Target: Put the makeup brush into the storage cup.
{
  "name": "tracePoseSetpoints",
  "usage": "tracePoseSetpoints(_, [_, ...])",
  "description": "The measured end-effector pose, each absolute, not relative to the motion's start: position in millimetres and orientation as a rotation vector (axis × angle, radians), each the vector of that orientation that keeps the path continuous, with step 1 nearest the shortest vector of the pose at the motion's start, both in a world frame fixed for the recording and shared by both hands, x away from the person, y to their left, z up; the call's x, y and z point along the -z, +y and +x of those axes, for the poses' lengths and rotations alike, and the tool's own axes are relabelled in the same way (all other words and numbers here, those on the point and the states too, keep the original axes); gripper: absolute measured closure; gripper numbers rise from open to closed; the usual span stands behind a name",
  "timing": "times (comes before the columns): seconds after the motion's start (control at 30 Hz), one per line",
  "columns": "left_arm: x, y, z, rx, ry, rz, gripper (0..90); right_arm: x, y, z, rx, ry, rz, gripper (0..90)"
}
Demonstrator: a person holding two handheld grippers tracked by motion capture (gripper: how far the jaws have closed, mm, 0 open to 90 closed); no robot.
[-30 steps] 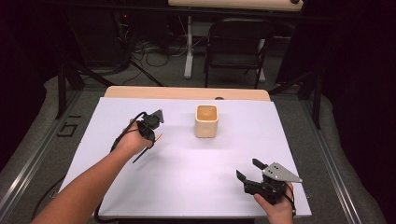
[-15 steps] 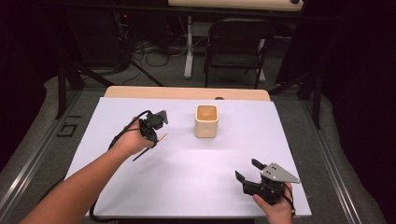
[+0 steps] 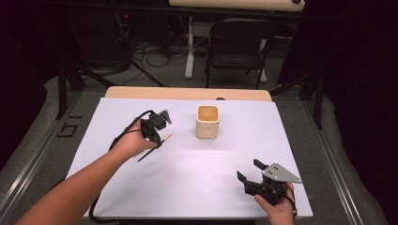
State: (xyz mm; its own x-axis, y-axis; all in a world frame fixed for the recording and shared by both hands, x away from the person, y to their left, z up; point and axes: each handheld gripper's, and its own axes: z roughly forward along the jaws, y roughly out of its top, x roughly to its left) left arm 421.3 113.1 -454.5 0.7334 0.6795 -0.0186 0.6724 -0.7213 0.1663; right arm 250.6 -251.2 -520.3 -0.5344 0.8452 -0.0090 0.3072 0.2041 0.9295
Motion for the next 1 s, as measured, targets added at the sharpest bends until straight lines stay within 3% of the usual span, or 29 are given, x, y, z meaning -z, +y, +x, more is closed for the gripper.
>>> tracePoseSetpoints(0.6, [445.5,115.1,415.0,-0.049,1.061,2.727,83.3,508.7,-237.7,267.8,-1.217,2.196,1.102,24.2])
tracePoseSetpoints(1.0, [443.5,120.8,414.4,-0.032,1.056,2.698,83.3,481.9,-223.7,291.0,-1.11,2.321,1.004,24.2])
